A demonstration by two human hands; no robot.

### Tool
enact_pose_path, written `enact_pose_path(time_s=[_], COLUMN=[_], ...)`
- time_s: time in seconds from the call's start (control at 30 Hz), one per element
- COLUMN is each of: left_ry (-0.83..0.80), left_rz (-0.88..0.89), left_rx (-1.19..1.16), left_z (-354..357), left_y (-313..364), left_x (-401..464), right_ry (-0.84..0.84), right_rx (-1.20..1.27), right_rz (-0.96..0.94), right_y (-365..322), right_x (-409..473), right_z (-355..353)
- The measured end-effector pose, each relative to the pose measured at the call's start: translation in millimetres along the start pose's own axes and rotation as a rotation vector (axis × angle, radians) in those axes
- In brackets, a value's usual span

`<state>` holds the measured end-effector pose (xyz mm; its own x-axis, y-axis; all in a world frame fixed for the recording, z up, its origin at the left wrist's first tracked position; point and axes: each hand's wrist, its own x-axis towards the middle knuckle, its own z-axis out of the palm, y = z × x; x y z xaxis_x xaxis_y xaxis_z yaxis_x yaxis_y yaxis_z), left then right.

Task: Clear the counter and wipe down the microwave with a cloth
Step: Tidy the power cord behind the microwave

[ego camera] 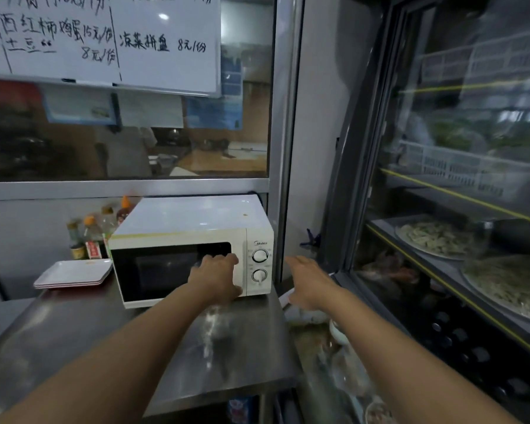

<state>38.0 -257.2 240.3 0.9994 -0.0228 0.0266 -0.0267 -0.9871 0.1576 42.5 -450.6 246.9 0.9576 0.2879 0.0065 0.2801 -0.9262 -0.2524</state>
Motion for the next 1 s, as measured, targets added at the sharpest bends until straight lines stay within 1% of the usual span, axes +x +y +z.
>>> enact_pose_path(time_s=[0.2, 0.43, 0.73, 1.0], left_ry=[0.027, 0.049, 0.070, 0.015], left_rz=[-0.020, -0.001, 0.129, 0.243], left_rx=[0.000, 0.048, 0.070, 0.026], left_z=[-6, -20, -39, -34], left_y=[15, 17, -3, -18], left_x=[35, 87, 197, 289], right_ry=[-0.031, -0.013, 0.007, 0.044], right_rx=[0.008, -0.009, 0.001, 0.035], right_rz=[-0.023, -0.052, 0.055, 0.168], right_y=[27, 43, 43, 47], right_x=[43, 94, 181, 246], right_z=[-13, -15, -23, -24])
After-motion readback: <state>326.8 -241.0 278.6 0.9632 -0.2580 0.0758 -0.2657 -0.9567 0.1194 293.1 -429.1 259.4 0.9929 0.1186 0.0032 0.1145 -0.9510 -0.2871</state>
